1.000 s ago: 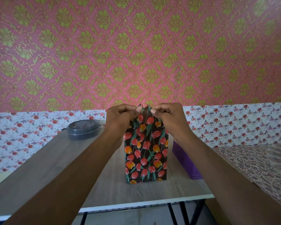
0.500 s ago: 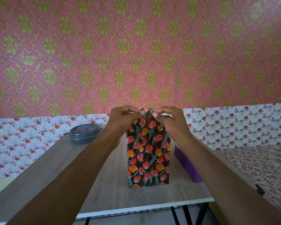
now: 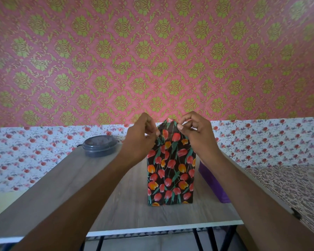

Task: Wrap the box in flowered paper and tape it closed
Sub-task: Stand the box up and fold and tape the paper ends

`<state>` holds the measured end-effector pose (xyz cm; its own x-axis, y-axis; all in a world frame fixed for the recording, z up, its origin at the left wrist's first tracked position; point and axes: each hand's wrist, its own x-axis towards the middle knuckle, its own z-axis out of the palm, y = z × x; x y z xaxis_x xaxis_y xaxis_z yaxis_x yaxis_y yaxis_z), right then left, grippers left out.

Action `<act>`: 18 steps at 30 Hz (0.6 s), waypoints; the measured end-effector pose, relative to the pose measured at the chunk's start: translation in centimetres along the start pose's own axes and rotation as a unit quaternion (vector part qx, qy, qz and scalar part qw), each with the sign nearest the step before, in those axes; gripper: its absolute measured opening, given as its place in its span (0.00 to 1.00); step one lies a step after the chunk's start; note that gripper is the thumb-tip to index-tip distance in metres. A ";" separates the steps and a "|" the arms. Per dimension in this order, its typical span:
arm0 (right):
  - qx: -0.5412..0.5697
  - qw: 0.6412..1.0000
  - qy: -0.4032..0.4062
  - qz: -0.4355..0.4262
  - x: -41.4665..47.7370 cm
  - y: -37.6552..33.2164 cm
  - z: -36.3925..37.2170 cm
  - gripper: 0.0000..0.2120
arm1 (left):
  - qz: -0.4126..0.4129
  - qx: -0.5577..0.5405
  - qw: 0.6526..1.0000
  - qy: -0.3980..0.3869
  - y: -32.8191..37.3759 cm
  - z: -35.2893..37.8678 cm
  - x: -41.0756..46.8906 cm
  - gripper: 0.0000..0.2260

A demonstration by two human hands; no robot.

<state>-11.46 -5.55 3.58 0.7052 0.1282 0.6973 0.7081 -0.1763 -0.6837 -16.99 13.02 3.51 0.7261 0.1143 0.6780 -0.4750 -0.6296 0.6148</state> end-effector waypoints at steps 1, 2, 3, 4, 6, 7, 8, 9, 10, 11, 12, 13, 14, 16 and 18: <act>-0.002 1.000 -0.003 -0.006 0.0 0.1 0.0 0.03 | 0.012 0.002 1.000 0.001 -0.1 0.0 0.1 0.10; 0.001 1.000 -0.004 -0.011 -0.1 0.2 -0.1 0.02 | 0.022 -0.003 1.000 0.000 -0.3 -0.1 0.2 0.09; 0.007 1.000 -0.001 -0.015 -0.1 0.2 -0.2 0.03 | 0.028 -0.009 1.000 0.000 -0.5 0.0 0.3 0.09; 0.017 1.000 0.002 -0.017 -0.1 0.3 -0.3 0.03 | 0.027 -0.015 1.000 0.001 -0.6 0.0 0.3 0.08; 0.033 0.999 0.007 -0.015 -0.2 0.5 -0.6 0.04 | 0.018 -0.029 0.999 0.010 -0.9 0.2 0.4 0.09; 0.038 0.999 0.006 -0.010 -0.3 0.5 -0.8 0.05 | 0.011 -0.040 0.999 0.019 -0.9 0.3 0.3 0.09; 0.041 0.999 0.003 -0.007 -0.4 0.5 -1.1 0.07 | 0.002 -0.054 0.998 0.027 -0.8 0.4 0.2 0.09; 0.043 0.999 0.000 -0.003 -0.4 0.5 -1.3 0.08 | -0.004 -0.066 0.997 0.035 -0.7 0.5 0.2 0.09; 0.043 0.999 -0.006 -0.001 -0.5 0.5 -1.4 0.09 | -0.008 -0.076 0.996 0.042 -0.7 0.6 0.1 0.08; 0.040 0.999 -0.010 0.000 -0.4 0.5 -1.5 0.11 | -0.007 -0.082 0.996 0.046 -0.7 0.5 0.0 0.06; 0.035 0.999 -0.010 0.000 -0.4 0.5 -1.6 0.12 | -0.003 -0.087 0.995 0.045 -0.7 0.6 0.0 0.05; 0.030 1.000 -0.008 -0.001 -0.3 0.4 -1.6 0.14 | 0.002 -0.086 0.995 0.044 -0.6 0.4 -0.1 0.04; 0.029 1.000 -0.004 -0.001 -0.2 0.4 -1.6 0.15 | 0.007 -0.083 0.996 0.043 -0.4 0.4 0.0 0.04; 0.028 1.000 -0.003 -0.006 -0.1 0.4 -1.6 0.15 | 0.011 -0.075 0.996 0.047 -0.3 0.4 0.0 0.05; 0.015 1.000 -0.002 -0.013 -0.2 0.3 -1.6 0.14 | 0.014 -0.063 0.997 0.046 -0.4 0.5 0.1 0.07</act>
<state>-11.43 -7.23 3.58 0.6867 0.1369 0.7140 0.7269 -0.1434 -0.6716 -16.48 12.92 3.15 0.6657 0.1725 0.7260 -0.5573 -0.5320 0.6375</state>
